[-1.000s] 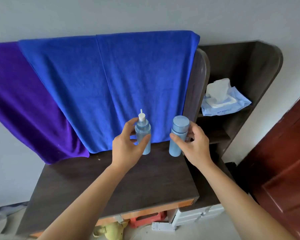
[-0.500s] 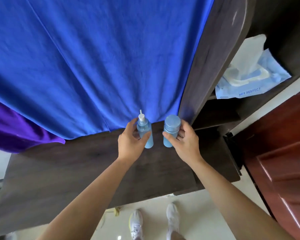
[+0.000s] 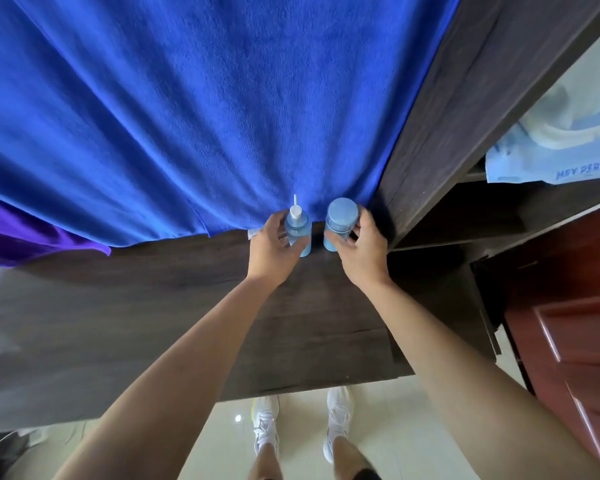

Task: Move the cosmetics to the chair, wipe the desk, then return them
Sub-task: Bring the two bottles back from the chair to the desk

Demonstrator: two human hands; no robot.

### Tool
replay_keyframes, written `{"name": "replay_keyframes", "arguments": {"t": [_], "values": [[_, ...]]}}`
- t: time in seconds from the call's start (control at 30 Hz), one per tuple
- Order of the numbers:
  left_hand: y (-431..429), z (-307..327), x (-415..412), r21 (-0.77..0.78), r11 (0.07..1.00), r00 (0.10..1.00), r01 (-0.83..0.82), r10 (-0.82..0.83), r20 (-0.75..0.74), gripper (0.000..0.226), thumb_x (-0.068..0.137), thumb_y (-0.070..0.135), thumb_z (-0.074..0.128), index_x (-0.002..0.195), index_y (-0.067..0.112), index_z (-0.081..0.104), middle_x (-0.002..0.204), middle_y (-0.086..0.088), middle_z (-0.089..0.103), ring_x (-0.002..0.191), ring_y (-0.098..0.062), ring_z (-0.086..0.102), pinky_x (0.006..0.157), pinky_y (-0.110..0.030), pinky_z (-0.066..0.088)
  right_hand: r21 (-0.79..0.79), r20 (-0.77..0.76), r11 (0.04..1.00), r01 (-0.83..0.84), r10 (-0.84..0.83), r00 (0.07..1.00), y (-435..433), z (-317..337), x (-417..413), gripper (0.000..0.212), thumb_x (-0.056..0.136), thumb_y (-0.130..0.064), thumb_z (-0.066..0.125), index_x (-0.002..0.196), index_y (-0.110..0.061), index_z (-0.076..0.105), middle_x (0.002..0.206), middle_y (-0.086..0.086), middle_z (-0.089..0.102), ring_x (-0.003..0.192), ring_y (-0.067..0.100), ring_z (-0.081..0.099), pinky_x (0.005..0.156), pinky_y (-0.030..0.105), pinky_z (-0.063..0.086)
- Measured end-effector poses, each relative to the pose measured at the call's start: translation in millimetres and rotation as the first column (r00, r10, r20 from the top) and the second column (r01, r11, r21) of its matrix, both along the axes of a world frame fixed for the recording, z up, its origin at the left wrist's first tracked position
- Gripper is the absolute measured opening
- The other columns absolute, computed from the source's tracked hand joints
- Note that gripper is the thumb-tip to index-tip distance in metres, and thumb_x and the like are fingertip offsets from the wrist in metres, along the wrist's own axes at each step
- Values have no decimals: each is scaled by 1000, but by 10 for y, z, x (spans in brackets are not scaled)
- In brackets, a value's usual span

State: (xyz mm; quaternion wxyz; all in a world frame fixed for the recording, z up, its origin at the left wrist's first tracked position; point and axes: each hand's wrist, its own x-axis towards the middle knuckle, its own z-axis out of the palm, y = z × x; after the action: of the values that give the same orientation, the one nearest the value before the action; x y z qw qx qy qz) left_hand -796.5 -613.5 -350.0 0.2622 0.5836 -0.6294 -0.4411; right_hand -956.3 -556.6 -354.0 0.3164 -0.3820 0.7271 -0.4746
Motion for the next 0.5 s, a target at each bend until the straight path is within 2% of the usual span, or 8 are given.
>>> {"name": "replay_keyframes", "arguments": {"t": [0.07,0.13,0.2,0.27,0.33,0.4,0.5], "values": [[-23,-59,-32,-1,1000,1000,7,-8,-26,42,75,32,75,114,32,59,103,21,69,97,7,64,91,-19,52,9,5,1000,-2,2,1000,-13,-40,-24,61,81,-19,84,134,-19,54,115,-16,63,112,8,62,101,43,53],[-47,-97,-59,-8,1000,999,9,-10,-51,44,76,30,75,117,32,58,106,20,69,102,5,64,96,-25,53,22,13,1000,-6,6,1000,-8,-66,-40,64,81,-18,84,137,-20,53,115,-22,62,110,-1,61,102,39,53],[-71,-113,-76,-6,1000,999,23,-24,-45,46,77,31,74,120,33,57,109,21,68,103,3,64,97,-29,53,36,3,999,-17,17,1000,0,-68,-46,69,81,-17,83,142,-19,50,122,-20,62,110,-10,59,105,35,51],[-71,-84,-64,1,998,998,64,-64,24,53,80,32,72,129,34,52,117,20,65,106,-3,63,98,-31,51,60,-43,997,-41,44,998,22,-20,-43,78,83,-19,82,150,-17,42,136,-7,59,122,-1,56,110,37,46],[-31,-7,-15,-44,993,983,109,-101,154,67,83,32,71,143,31,42,137,13,56,122,-11,54,100,-27,43,88,-103,994,-71,80,991,78,88,-43,86,84,-18,79,156,-16,31,151,3,48,138,18,47,115,42,39],[59,187,75,-147,983,976,113,-82,202,73,86,32,69,150,26,34,150,7,44,138,-15,39,107,-28,35,55,-204,993,-108,117,972,172,258,-23,86,87,-15,75,157,-13,25,158,8,39,145,23,38,119,43,33],[221,642,266,-434,889,966,148,-36,256,66,95,31,60,153,17,32,157,-5,34,147,-26,24,117,-44,27,-76,-409,985,-158,113,906,340,646,70,75,97,-26,65,159,-14,24,164,9,25,151,19,24,120,38,29]]}}
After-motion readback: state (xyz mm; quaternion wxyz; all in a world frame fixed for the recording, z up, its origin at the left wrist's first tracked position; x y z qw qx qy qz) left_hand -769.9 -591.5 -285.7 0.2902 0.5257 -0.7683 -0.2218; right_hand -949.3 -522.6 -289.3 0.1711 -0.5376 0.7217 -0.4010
